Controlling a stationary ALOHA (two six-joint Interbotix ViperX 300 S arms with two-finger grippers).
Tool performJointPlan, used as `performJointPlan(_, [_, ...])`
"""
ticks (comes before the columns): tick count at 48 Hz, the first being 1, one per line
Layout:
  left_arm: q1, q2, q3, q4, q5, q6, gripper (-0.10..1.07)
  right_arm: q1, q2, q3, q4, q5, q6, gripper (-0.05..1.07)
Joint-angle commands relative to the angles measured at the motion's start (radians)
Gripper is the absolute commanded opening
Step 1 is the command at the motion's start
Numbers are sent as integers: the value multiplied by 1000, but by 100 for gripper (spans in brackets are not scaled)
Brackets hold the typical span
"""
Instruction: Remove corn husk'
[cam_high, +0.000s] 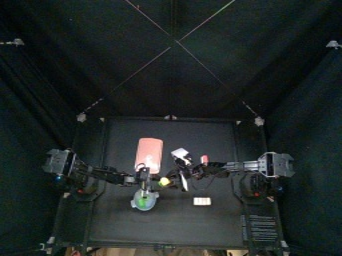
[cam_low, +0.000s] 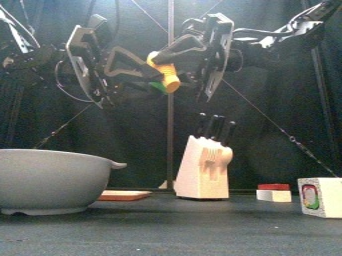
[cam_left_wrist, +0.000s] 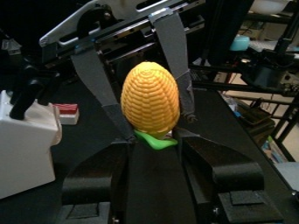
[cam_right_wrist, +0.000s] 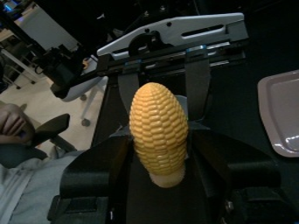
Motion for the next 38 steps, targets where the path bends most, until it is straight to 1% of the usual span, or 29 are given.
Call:
performJointPlan(1, [8, -18, -6, 2, -12, 5, 49, -6, -37, -5, 6, -6, 3, 55])
performJointPlan(11, [20, -26, 23, -25, -44, 5, 48, -6, -55, 11, 6, -6, 3, 55])
performJointPlan(20, [21, -37, 41, -29, -71, 8, 48, -6, -66, 23, 12, -6, 3, 55])
performJointPlan(29, [21, -49, 51, -28, -74, 8, 48, -8, -66, 25, 12, -6, 3, 55])
performJointPlan(38, [21, -75, 91, -17, -74, 9, 48, -9, -78, 38, 12, -6, 3, 55])
